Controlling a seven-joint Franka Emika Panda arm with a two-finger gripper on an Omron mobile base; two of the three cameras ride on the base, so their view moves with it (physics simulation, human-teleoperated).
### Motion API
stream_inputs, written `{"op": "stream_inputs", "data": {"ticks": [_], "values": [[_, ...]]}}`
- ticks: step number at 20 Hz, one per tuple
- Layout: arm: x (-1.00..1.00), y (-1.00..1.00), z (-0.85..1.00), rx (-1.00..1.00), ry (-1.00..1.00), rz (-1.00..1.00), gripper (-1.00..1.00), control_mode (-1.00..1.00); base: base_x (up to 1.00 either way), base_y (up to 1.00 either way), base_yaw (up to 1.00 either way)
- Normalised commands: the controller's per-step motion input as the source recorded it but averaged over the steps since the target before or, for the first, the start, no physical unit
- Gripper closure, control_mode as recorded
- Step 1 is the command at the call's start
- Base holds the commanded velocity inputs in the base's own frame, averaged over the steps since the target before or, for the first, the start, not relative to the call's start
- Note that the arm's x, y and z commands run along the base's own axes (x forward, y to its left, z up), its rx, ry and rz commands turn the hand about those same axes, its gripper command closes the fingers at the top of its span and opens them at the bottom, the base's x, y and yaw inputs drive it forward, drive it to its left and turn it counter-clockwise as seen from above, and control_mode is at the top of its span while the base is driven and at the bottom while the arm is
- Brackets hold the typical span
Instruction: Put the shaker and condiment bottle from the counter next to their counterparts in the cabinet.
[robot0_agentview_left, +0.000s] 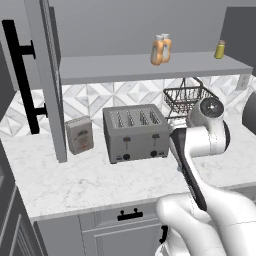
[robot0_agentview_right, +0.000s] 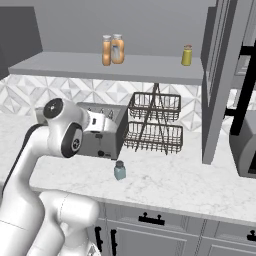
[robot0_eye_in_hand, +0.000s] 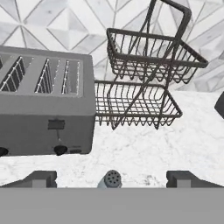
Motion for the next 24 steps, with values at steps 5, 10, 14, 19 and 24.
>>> {"op": "stream_inputs", "data": {"ticks": [5,10,14,19,24], "values": [[-0.03,-0.14,-0.34,0.17,0.10,-0.03,-1.00,-1.00,0.00,0.00,0.00],[-0.05,-0.16,-0.70,0.16,0.06,0.00,-1.00,-1.00,0.00,0.00,0.00],[-0.12,0.00,-0.77,0.04,0.00,0.00,-1.00,-1.00,0.00,0.00,0.00],[-0.09,0.00,-0.74,0.01,0.00,0.00,-1.00,-1.00,0.00,0.00,0.00],[0.00,0.00,-0.48,-0.02,0.00,0.00,-1.00,-1.00,0.00,0.00,0.00]]}}
